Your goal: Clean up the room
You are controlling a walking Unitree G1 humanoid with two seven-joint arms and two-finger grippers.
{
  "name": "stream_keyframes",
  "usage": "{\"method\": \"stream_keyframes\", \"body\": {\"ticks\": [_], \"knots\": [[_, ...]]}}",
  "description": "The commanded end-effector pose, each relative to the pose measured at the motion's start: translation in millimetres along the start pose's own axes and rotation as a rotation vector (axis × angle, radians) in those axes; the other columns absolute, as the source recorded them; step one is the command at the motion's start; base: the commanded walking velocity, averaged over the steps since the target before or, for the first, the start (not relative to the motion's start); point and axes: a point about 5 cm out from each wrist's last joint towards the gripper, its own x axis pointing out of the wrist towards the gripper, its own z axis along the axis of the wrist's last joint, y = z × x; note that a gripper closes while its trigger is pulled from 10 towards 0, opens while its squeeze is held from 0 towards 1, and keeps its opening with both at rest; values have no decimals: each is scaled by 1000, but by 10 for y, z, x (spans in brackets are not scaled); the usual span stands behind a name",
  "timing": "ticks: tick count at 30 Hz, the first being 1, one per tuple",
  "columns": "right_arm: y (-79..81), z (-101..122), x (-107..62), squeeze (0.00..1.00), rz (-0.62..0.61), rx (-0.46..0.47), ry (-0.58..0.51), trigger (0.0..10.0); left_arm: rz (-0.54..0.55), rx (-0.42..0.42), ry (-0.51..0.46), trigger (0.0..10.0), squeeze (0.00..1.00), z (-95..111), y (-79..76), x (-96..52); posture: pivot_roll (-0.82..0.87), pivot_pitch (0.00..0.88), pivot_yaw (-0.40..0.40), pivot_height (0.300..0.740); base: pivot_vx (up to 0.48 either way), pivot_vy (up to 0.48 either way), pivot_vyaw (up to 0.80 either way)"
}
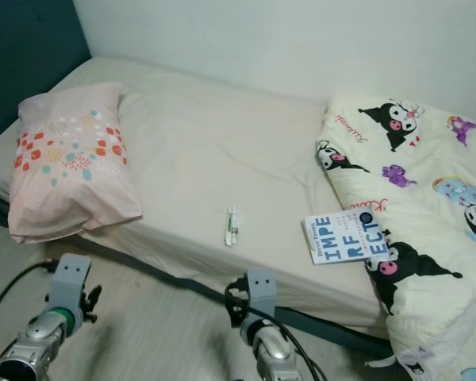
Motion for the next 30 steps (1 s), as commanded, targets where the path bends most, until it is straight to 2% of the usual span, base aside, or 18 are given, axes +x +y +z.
{"method": "stream_keyframes", "body": {"ticks": [1, 3, 4, 5, 8, 16, 20, 30], "knots": [[-48, 81, -13, 0, -28, 6, -62, 10000, -5, 43, -76, 10000, 0, 91, 32, -20, -1, 17, 74, 740, 0, 0, 0], [-84, 309, -16, 0, -41, -6, -180, 10000, 13, 38, -220, 10000, 0, 385, 96, -48, -1, 19, 72, 740, 0, 0, 0], [-89, 379, -27, 0, -43, -4, -216, 10000, 13, 27, -256, 10000, 0, 473, 105, -67, 0, 22, 71, 740, 0, 0, 0], [-89, 379, -27, 0, -43, -4, -216, 10000, 13, 27, -256, 10000, 0, 473, 105, -67, 0, 22, 71, 740, 0, 0, 0], [-111, 592, -88, 0, -76, 5, -322, 10000, 9, -32, -335, 10000, 0, 676, 76, -159, 1, 25, 68, 740, 0, 0, 0], [-145, 873, -171, 0, -104, -27, -442, 10000, 71, -80, -402, 10000, 0, 803, 71, -241, -9, 29, 63, 740, 0, 0, 0], [-142, 988, -130, 0, -84, -42, -454, 10000, 48, -67, -433, 10000, 0, 894, -44, -255, 2, 26, 50, 740, 0, 0, 0], [-123, 1022, -145, 0, -102, -40, -445, 10000, 32, -50, -420, 10000, 0, 963, -114, -280, 0, 25, 54, 740, 0, 0, 0]]}}
